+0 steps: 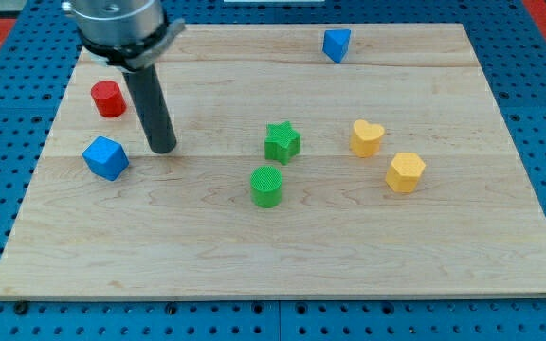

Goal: Slide the blue triangle at the top center of the board

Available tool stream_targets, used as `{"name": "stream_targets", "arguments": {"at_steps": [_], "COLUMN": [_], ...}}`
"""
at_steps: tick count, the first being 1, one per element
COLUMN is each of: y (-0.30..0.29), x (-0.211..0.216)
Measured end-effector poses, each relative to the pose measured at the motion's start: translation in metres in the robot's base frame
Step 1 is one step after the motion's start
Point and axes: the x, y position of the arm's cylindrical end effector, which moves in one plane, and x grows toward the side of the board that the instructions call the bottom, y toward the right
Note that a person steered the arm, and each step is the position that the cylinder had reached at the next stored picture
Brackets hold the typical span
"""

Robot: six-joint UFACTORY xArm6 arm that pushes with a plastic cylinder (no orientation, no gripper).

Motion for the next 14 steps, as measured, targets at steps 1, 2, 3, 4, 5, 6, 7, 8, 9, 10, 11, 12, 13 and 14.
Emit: {"name": "stream_targets", "arguments": {"at_steps": [1, 2, 3, 4, 5, 6, 7, 8, 9, 10, 11, 12, 13, 14], "y": [-0.022, -0.061, -0.060, -0.044, -0.005, 0.035, 0.120, 0.209, 0.283, 0.304, 0.261, 0.217, 0.281, 0.302], "x": [0.017, 0.017, 0.017, 0.014, -0.047, -0.132, -0.160, -0.154, -0.167, -0.223, -0.196, -0.116, -0.117, -0.181]}}
